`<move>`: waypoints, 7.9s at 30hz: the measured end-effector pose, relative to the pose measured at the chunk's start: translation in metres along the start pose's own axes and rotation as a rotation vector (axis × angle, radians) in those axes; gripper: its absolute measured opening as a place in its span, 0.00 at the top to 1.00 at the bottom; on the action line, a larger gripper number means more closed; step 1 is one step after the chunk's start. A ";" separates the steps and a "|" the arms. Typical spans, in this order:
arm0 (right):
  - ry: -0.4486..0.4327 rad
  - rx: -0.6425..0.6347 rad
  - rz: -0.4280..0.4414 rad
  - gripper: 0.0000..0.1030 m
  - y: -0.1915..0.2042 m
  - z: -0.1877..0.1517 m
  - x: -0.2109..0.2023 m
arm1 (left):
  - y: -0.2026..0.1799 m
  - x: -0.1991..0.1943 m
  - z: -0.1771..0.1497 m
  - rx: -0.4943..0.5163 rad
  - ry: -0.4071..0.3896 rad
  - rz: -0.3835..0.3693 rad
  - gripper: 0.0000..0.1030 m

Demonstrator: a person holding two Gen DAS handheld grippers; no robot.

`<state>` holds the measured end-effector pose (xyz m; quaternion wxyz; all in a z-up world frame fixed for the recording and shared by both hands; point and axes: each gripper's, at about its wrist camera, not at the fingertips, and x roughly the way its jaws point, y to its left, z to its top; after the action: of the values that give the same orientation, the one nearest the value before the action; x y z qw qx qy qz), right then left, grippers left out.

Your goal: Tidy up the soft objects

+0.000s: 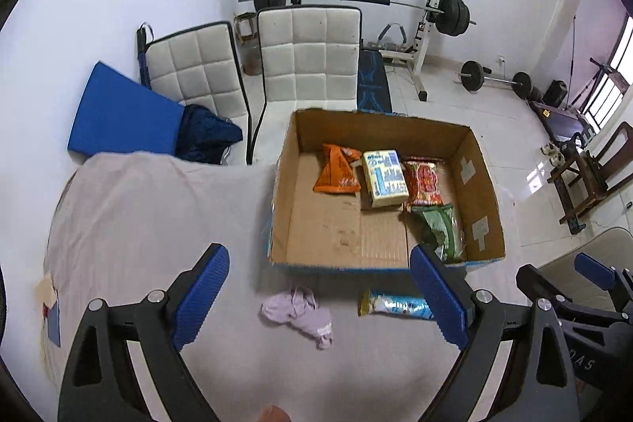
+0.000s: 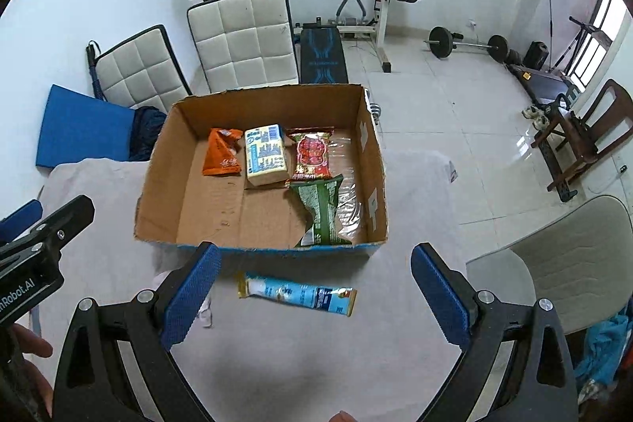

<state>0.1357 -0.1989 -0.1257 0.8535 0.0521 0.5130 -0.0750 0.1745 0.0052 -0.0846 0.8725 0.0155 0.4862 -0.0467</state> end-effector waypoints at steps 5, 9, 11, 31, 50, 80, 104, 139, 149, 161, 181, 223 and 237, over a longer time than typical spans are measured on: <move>0.095 -0.022 0.029 0.04 -0.015 -0.017 0.029 | 0.008 0.025 -0.026 -0.027 0.089 0.019 0.09; 0.218 -0.069 0.070 0.04 -0.021 -0.036 0.080 | 0.019 0.060 -0.049 -0.062 0.186 0.033 0.09; 0.280 -0.135 0.077 0.04 -0.016 -0.048 0.109 | 0.024 0.078 -0.062 -0.092 0.237 0.034 0.09; 0.608 -0.390 0.171 0.52 0.046 -0.100 0.241 | 0.074 0.172 -0.112 -0.301 0.464 0.041 0.09; 0.651 -0.163 0.021 0.76 0.034 -0.098 0.250 | 0.051 0.252 -0.099 -0.246 0.536 -0.076 0.17; 0.695 -0.060 0.019 0.75 -0.016 -0.154 0.250 | 0.018 0.205 -0.212 -0.038 0.559 -0.032 0.62; 0.543 -0.158 0.068 0.86 0.014 -0.122 0.147 | -0.018 0.129 -0.180 -0.037 0.451 -0.133 0.72; 0.697 0.001 0.010 0.86 -0.007 -0.161 0.185 | -0.077 0.206 -0.162 -0.149 0.587 -0.219 0.67; 0.616 0.006 0.089 0.86 0.011 -0.123 0.131 | -0.058 0.139 -0.128 -0.186 0.462 -0.284 0.71; 0.390 -0.144 0.232 0.86 0.069 0.028 0.051 | -0.025 0.084 0.018 -0.273 0.199 -0.353 0.71; 0.498 -0.484 0.177 0.86 0.136 0.083 0.200 | 0.034 0.226 0.033 -0.464 0.443 -0.267 0.68; 0.367 -0.099 0.050 0.04 0.022 0.048 0.158 | -0.011 0.154 0.024 -0.095 0.217 0.052 0.01; 0.222 -0.044 0.018 0.03 0.008 0.042 0.084 | -0.028 0.060 0.023 -0.034 0.094 0.023 0.01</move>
<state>0.2123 -0.2040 -0.1798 0.7930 0.0459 0.6054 -0.0500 0.2229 -0.0288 -0.1230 0.8492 0.0083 0.5273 -0.0277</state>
